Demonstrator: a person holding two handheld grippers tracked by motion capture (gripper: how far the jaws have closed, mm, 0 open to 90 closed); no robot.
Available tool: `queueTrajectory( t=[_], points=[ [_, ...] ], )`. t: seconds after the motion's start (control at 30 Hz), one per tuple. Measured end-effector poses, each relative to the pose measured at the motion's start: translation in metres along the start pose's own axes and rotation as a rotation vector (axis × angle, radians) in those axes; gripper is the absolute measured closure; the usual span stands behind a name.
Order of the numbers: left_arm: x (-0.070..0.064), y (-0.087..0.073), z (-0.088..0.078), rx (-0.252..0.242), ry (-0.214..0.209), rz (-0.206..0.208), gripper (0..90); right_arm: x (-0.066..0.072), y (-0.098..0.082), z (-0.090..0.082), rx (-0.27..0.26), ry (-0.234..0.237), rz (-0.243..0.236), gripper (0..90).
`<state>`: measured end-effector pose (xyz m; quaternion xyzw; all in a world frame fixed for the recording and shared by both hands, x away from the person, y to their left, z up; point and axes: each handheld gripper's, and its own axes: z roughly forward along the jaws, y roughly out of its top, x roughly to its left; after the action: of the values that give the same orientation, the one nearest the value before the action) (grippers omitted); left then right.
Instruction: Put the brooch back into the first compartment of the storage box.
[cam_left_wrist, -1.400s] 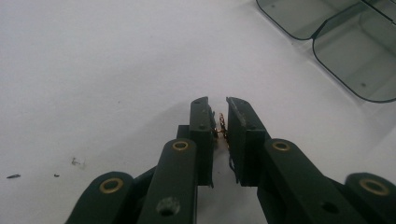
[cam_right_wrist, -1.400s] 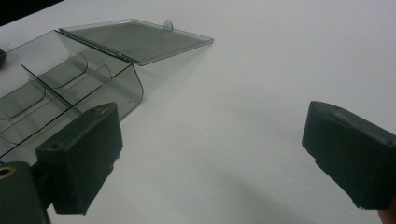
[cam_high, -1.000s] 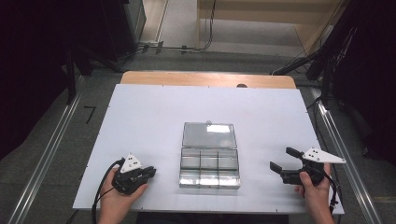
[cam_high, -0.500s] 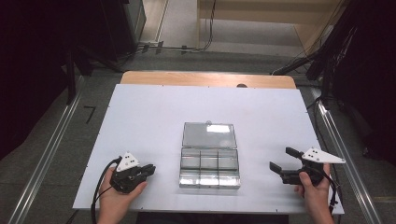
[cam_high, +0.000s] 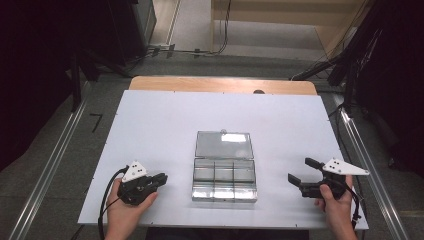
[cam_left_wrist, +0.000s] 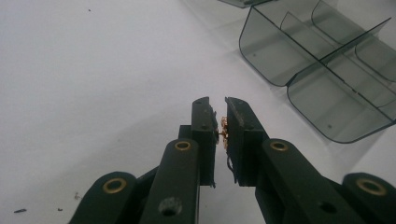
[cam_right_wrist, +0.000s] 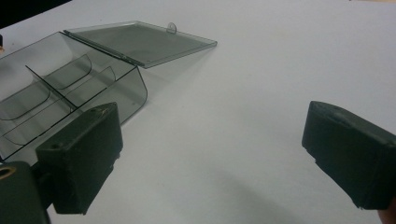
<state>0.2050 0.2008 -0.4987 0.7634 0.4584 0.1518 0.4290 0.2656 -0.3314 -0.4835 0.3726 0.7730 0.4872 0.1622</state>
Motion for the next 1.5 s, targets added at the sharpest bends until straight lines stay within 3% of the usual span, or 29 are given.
queueTrajectory(
  t=[0.3, 1.5],
  points=[
    [-0.001, 0.005, -0.001, -0.030, -0.016, -0.014, 82.1, 0.001, 0.001, -0.001, -0.006, 0.003, 0.000, 3.4],
    [-0.013, 0.027, -0.003, -0.086, -0.069, -0.003, 82.1, 0.005, 0.001, -0.001, -0.011, 0.009, -0.003, 3.4]
  ],
)
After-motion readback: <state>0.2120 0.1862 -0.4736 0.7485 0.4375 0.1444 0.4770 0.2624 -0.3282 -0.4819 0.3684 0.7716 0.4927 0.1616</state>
